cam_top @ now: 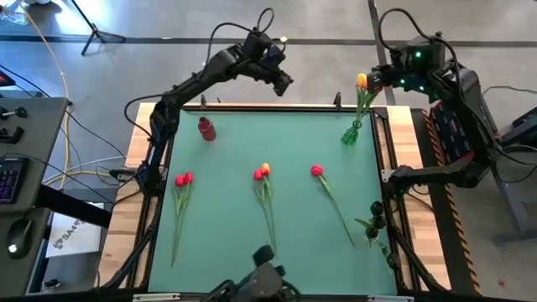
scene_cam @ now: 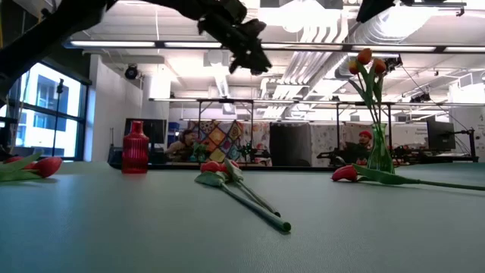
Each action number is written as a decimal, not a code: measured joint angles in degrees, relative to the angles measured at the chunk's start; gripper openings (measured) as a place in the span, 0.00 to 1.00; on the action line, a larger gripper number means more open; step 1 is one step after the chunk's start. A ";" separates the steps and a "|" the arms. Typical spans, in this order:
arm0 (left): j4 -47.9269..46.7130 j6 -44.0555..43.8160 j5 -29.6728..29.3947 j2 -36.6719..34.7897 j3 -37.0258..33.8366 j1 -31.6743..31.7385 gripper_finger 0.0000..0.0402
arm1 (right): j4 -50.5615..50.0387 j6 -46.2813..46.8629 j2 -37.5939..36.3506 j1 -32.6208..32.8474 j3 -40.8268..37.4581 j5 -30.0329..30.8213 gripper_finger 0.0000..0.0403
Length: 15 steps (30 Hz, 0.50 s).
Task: Sort flowers into vase by color
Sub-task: Put the orange tulip into the green flower vase
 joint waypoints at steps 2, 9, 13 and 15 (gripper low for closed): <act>-4.35 1.29 -1.74 -1.47 -0.05 -0.10 0.19 | -0.93 -0.14 0.02 0.00 0.00 -2.71 0.16; -16.26 -0.57 -6.05 -7.76 -5.53 -1.54 0.19 | -1.04 0.25 0.33 0.85 -0.14 -12.26 0.17; -18.44 -5.78 -8.99 -12.88 -12.75 -3.99 0.19 | -1.08 -0.12 0.35 2.37 -0.15 -15.36 0.17; -17.88 -9.30 -9.09 -15.36 -17.68 -5.92 0.19 | -1.16 -0.15 0.54 3.17 -0.15 -17.52 0.17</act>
